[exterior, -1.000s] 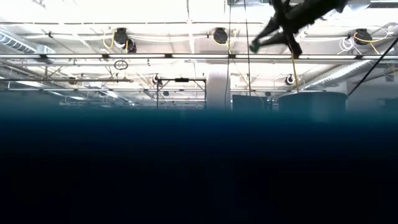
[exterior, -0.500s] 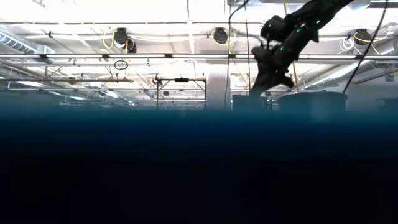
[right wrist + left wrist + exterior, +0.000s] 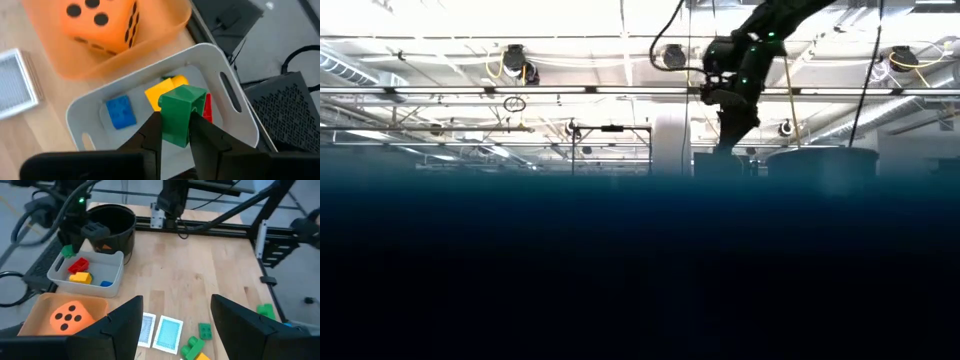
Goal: Pick & Place Toys
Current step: Put the green game piece into the right gray bin
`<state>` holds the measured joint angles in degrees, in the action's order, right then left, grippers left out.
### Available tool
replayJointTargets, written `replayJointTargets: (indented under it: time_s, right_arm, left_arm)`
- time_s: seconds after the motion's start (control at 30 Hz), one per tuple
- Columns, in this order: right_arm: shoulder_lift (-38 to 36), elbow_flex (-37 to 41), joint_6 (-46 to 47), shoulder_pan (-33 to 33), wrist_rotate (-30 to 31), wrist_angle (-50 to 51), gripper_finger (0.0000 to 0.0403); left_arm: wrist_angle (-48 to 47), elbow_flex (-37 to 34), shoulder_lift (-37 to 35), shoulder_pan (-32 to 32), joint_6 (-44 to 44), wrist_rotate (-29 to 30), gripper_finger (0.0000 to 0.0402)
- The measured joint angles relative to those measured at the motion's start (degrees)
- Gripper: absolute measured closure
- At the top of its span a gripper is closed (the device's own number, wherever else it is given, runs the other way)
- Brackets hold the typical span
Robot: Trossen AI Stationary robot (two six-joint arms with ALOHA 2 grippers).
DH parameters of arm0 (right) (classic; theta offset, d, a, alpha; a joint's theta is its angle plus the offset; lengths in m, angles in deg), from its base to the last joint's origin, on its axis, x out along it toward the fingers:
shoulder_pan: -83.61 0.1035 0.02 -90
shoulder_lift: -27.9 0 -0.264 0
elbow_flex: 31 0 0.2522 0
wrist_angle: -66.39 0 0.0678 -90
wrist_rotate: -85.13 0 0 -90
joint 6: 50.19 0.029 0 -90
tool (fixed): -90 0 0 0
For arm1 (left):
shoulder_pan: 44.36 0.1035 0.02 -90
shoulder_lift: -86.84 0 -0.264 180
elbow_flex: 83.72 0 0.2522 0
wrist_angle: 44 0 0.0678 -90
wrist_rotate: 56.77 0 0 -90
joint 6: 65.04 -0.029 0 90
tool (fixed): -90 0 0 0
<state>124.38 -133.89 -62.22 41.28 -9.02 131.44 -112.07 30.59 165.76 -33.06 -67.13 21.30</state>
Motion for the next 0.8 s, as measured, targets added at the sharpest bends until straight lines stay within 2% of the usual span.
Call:
replayJointTargets:
  time_s: [0.17, 0.33, 0.5, 0.8]
  right_arm:
    - [6.61, -5.49, -2.83, 0.03, -0.1, 5.69, 0.0348]
    - [11.44, -6.79, -6.35, 0.43, 0.4, 11.02, 0.0348]
    - [14.36, -6.81, -11.43, 2.63, 5.52, 15.05, 0.0347]
    - [17.29, -6.36, -14.74, 5.35, 5.86, 14.45, 0.0344]
  left_arm:
    - [-0.02, 0.0, 0.02, 3.48, -1.78, -6.24, 0.016]
    - [-0.08, 0.0, 0.02, 4.77, -2.16, -8.85, 0.016]
    - [-0.93, 0.0, 0.06, 4.86, -2.48, -9.21, 0.016]
    - [-1.65, 0.02, 0.37, 4.83, -2.19, -9.24, 0.016]
